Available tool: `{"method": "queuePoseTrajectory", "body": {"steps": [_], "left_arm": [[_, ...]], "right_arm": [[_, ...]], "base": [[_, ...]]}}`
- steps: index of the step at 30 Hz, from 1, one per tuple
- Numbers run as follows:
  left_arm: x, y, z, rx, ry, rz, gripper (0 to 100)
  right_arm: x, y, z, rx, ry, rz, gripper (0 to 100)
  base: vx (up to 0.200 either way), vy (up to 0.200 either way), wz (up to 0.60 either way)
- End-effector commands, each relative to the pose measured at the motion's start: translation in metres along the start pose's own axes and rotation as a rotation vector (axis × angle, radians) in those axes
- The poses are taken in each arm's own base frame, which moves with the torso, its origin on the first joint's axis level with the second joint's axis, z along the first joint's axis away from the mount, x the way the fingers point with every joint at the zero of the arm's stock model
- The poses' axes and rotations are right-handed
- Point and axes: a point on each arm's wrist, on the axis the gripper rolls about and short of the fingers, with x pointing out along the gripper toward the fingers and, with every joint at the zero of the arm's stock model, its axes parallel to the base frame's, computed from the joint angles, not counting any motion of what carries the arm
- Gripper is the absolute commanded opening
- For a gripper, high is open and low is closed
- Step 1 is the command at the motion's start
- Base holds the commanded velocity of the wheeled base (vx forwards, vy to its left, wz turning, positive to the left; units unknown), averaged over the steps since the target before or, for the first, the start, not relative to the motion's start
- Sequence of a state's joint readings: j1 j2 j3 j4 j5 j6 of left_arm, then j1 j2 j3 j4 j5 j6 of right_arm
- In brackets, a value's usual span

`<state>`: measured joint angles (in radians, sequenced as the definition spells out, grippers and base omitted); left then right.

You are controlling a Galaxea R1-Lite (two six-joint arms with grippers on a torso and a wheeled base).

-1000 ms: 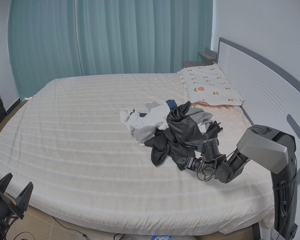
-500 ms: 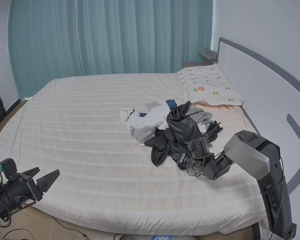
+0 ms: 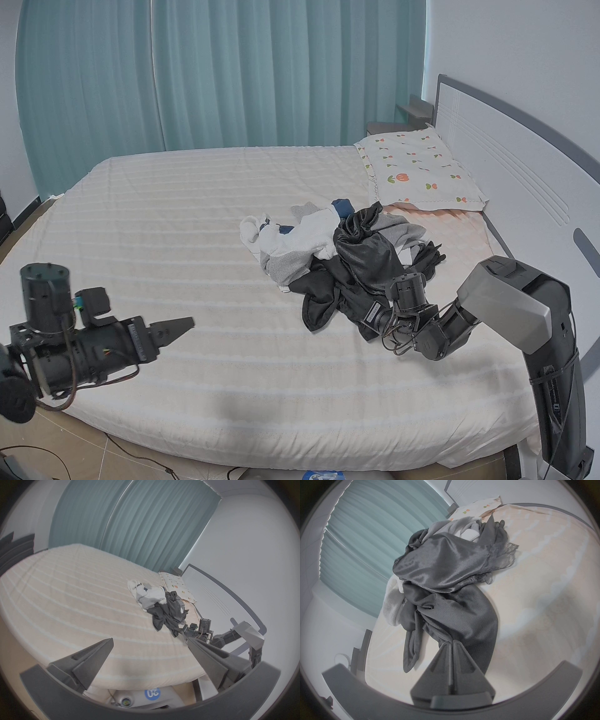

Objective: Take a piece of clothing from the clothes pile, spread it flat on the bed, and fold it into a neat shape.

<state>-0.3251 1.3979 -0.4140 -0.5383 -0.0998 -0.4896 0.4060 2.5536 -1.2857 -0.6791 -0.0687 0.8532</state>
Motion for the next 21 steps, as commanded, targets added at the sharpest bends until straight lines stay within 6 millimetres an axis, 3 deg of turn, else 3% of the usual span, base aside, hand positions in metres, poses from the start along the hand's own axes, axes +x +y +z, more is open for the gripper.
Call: {"method": "queuePoseTrajectory", "body": {"steps": [1, 5, 6, 7, 8, 9, 11, 16, 21], "left_arm": [[0.101, -0.026, -0.008, -0.108, 0.153, -0.026, 100], [0.152, -0.032, -0.017, -0.159, 0.193, -0.001, 100], [0.152, -0.032, -0.017, -0.159, 0.193, -0.001, 100], [0.176, -0.035, -0.025, -0.171, 0.211, 0.008, 100], [0.185, -0.036, -0.029, -0.175, 0.219, 0.008, 100], [0.188, -0.037, -0.030, -0.175, 0.221, 0.006, 100], [0.215, -0.038, -0.037, -0.190, 0.229, 0.008, 100], [0.259, -0.038, -0.044, -0.220, 0.212, 0.006, 100], [0.289, -0.033, -0.051, -0.219, 0.175, 0.037, 100]], "right_arm": [[-0.052, -0.003, 0.019, 0.051, -0.038, 0.057, 0], [-0.076, -0.010, 0.014, 0.103, -0.042, 0.133, 0], [-0.076, -0.010, 0.014, 0.103, -0.042, 0.133, 0], [-0.085, -0.016, 0.010, 0.112, -0.048, 0.141, 0], [-0.089, -0.019, 0.007, 0.110, -0.045, 0.138, 0], [-0.090, -0.020, 0.006, 0.110, -0.043, 0.135, 0], [-0.094, -0.029, 0.003, 0.116, -0.040, 0.122, 0], [-0.095, -0.030, 0.005, 0.122, -0.053, 0.129, 0], [-0.097, -0.029, 0.000, 0.115, -0.046, 0.121, 0]], "base": [[0.000, 0.000, 0.00], [0.000, 0.000, 0.00], [0.000, 0.000, 0.00], [0.000, 0.000, 0.00], [0.000, 0.000, 0.00], [0.000, 0.000, 0.00], [0.000, 0.000, 0.00], [0.000, 0.000, 0.00], [0.000, 0.000, 0.00]]}}
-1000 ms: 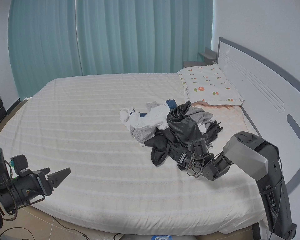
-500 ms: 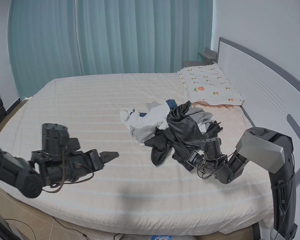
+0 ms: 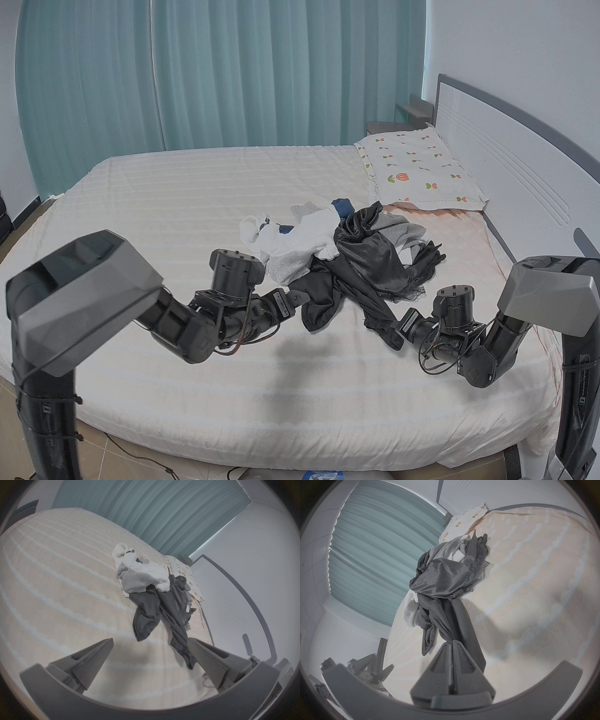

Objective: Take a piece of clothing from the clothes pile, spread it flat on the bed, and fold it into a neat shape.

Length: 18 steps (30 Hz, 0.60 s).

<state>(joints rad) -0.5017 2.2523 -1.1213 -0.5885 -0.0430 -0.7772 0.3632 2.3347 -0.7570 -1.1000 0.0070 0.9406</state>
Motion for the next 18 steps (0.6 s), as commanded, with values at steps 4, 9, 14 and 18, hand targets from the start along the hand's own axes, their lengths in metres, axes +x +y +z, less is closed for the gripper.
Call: {"method": "queuePoseTrajectory", "body": {"steps": [4, 9, 14, 18], "left_arm": [[0.075, 0.020, -0.024, -0.014, 0.017, 0.044, 100], [0.092, 0.016, -0.024, -0.011, 0.009, 0.029, 100], [0.112, 0.008, -0.027, -0.004, 0.010, 0.013, 100], [0.122, 0.000, -0.032, -0.021, 0.013, 0.004, 100]], "right_arm": [[-0.009, 0.002, 0.001, 0.004, -0.009, 0.006, 0], [-0.011, 0.002, 0.000, 0.003, -0.006, 0.007, 0], [-0.013, 0.003, -0.001, 0.001, -0.004, 0.009, 0], [-0.013, 0.003, -0.005, -0.002, 0.008, 0.008, 0]], "base": [[0.000, 0.000, 0.00], [0.000, 0.000, 0.00], [0.000, 0.000, 0.00], [0.000, 0.000, 0.00]]}}
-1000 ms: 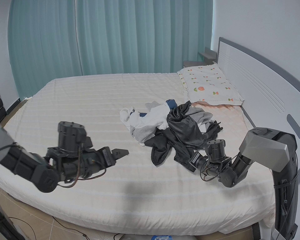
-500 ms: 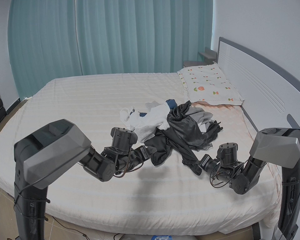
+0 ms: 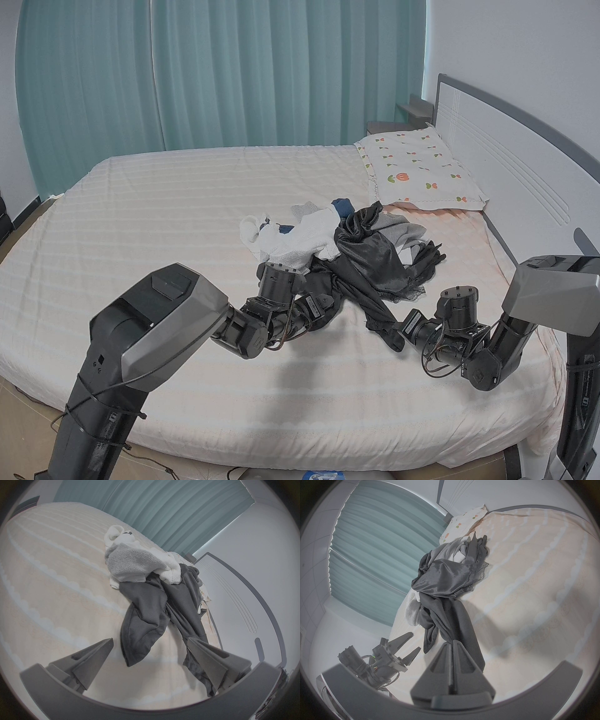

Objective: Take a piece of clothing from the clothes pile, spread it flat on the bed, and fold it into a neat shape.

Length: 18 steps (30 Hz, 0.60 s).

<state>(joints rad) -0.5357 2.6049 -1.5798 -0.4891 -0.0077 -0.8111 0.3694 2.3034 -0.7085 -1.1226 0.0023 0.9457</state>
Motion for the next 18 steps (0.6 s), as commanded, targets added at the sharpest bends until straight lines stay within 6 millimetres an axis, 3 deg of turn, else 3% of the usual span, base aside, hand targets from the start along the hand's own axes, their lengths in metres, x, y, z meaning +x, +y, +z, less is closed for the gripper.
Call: {"method": "queuePoseTrajectory", "body": {"steps": [1, 18], "left_arm": [[0.022, 0.000, -0.016, -0.005, 0.022, 0.004, 100], [0.042, -0.004, -0.008, -0.056, -0.024, 0.049, 100]], "right_arm": [[-0.002, 0.002, -0.004, -0.004, 0.010, 0.004, 0], [-0.003, 0.002, -0.004, -0.006, 0.009, 0.003, 0]], "base": [[0.000, 0.000, 0.00], [0.000, 0.000, 0.00]]}}
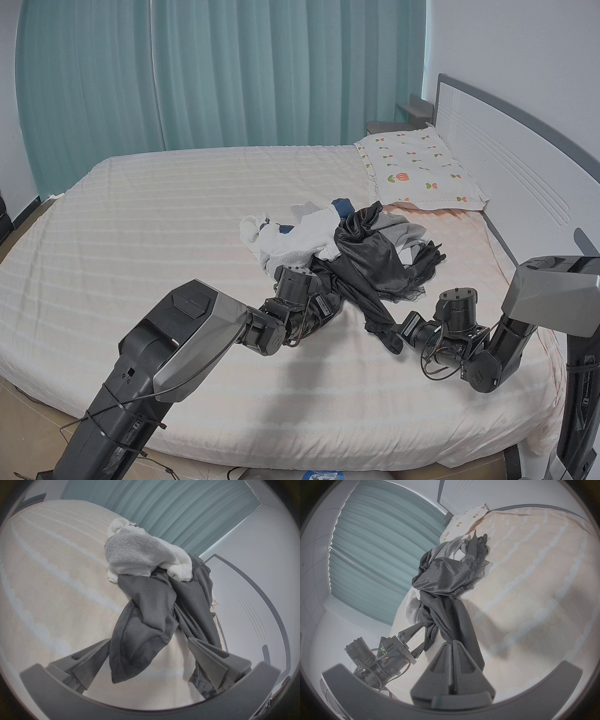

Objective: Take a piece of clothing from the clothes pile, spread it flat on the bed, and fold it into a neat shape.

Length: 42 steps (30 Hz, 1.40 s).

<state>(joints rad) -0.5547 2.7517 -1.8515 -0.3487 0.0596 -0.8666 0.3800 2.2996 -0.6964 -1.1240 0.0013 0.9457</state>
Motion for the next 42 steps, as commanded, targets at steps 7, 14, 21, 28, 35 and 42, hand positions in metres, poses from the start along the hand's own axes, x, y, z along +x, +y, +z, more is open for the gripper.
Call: {"method": "queuePoseTrajectory", "body": {"steps": [7, 14, 21, 28, 35, 42], "left_arm": [[0.005, -0.001, 0.001, -0.025, 0.041, 0.052, 100], [0.003, 0.001, 0.001, -0.031, 0.077, 0.100, 0], [-0.017, -0.010, 0.026, -0.109, 0.058, 0.108, 0], [-0.091, -0.037, 0.065, -0.170, 0.050, 0.020, 0], [-0.198, -0.062, 0.084, -0.163, -0.009, -0.207, 0], [-0.285, -0.071, 0.101, -0.154, -0.146, -0.381, 0]], "right_arm": [[0.002, 0.001, -0.003, -0.007, 0.009, 0.005, 0], [0.002, 0.001, -0.006, -0.001, 0.012, 0.011, 0], [-0.010, 0.003, -0.004, -0.005, -0.041, 0.103, 0], [-0.035, 0.024, 0.013, -0.007, -0.117, 0.230, 0], [-0.095, 0.072, 0.064, -0.016, -0.283, 0.453, 0], [-0.160, 0.105, 0.092, -0.089, -0.305, 0.713, 0]], "base": [[0.000, 0.000, 0.00], [0.000, 0.000, 0.00], [0.000, 0.000, 0.00], [0.000, 0.000, 0.00], [0.000, 0.000, 0.00], [0.000, 0.000, 0.00]]}}
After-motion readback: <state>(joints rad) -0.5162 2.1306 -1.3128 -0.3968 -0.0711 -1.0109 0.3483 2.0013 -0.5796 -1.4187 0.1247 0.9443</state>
